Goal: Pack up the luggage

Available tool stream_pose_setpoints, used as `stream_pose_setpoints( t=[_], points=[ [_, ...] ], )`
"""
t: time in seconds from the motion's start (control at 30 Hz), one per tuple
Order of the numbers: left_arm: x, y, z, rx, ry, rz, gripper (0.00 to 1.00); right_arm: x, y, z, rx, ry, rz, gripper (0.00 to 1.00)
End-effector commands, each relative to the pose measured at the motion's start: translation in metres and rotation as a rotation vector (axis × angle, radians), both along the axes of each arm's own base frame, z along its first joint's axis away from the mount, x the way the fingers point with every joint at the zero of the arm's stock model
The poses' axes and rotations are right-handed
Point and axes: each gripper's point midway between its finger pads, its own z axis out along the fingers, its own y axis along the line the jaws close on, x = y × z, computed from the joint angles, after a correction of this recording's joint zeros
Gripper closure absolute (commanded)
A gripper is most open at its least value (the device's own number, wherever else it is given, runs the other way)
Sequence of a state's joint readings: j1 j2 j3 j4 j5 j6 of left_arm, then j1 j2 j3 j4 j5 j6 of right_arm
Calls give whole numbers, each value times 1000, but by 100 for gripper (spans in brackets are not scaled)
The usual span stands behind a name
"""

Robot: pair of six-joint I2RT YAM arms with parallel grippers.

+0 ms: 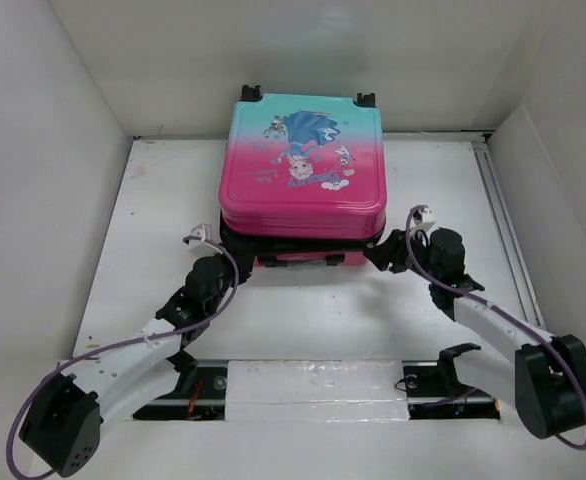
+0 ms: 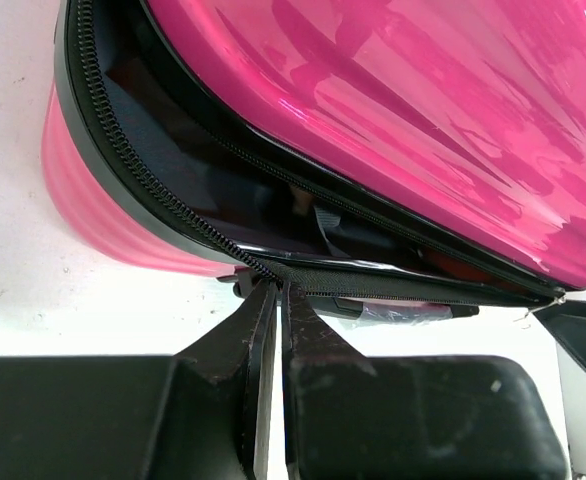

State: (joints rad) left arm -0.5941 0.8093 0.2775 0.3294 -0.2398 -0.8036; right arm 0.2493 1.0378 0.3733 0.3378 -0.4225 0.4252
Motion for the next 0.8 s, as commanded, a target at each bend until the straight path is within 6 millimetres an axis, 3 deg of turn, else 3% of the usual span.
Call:
stream_pose_setpoints(
  t=[0.0, 0.1, 0.17, 0.2, 0.37, 0.5, 0.53, 0.6, 0.63, 0.7, 0.77],
  points=[
    [-1, -6, 10, -5, -22, -35, 100, 13, 10, 18, 26, -72, 51, 47],
    [0, -9, 13, -11, -26, -44, 100, 13, 19, 16, 51, -63, 101, 51],
    [0, -9, 11, -12, -28, -44, 100, 16, 19, 19, 71, -82, 87, 59],
    [0, -9, 9, -7, -21, -44, 100, 14, 19, 21, 86, -101, 85, 72],
    [2, -17, 14, -38, -34, -71, 100, 5, 26, 33, 75, -141, 80, 100],
    [2, -26, 14, -55, -38, -111, 100, -14, 38, 22, -10, -93, 71, 100],
    [1, -31, 13, -55, -37, -123, 100, -21, 49, 18, -42, -84, 83, 100],
    [-3, -45, 16, -49, -41, -152, 100, -29, 61, 20, -75, -69, 91, 100],
    [0, -50, 26, -51, -62, -142, 100, -37, 65, 13, -107, -39, 100, 100],
    [-7, -69, 26, -38, -55, -187, 100, -48, 82, 8, -152, -31, 124, 100],
    [-9, -78, 31, -54, -65, -199, 100, -58, 93, -8, -207, 12, 128, 100]
  ],
)
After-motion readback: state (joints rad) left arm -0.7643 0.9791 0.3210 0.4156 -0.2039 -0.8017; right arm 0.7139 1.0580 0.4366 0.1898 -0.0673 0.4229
